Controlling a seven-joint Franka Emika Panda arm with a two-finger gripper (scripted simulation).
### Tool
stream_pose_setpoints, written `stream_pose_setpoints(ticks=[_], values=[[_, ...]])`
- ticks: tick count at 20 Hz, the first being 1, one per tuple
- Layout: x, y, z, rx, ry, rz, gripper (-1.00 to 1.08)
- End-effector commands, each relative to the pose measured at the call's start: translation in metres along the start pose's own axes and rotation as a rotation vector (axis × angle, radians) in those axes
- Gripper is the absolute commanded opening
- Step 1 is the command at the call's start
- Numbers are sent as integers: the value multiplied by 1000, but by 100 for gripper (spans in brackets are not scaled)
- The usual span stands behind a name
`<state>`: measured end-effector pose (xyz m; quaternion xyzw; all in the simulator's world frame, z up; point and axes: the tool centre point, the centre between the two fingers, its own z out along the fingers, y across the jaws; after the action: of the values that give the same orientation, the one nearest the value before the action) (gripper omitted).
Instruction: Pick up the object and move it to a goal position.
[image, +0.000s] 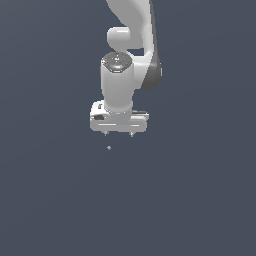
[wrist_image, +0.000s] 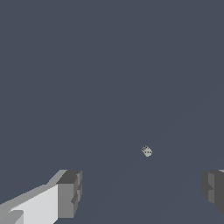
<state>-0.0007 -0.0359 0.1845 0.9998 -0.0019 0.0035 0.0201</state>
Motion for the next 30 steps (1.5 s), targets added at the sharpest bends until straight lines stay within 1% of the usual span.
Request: stream_pose_setpoints(ticks=[1,9,17,24,30], values=[[0,0,0,0,0,0,100],[-4,4,-12,-1,-4,27,100],[-4,5,-11,-1,-4,22,100],[-5,9,-1,0,-5,-31,100],[-7,16,16,2,-6,-118,100]])
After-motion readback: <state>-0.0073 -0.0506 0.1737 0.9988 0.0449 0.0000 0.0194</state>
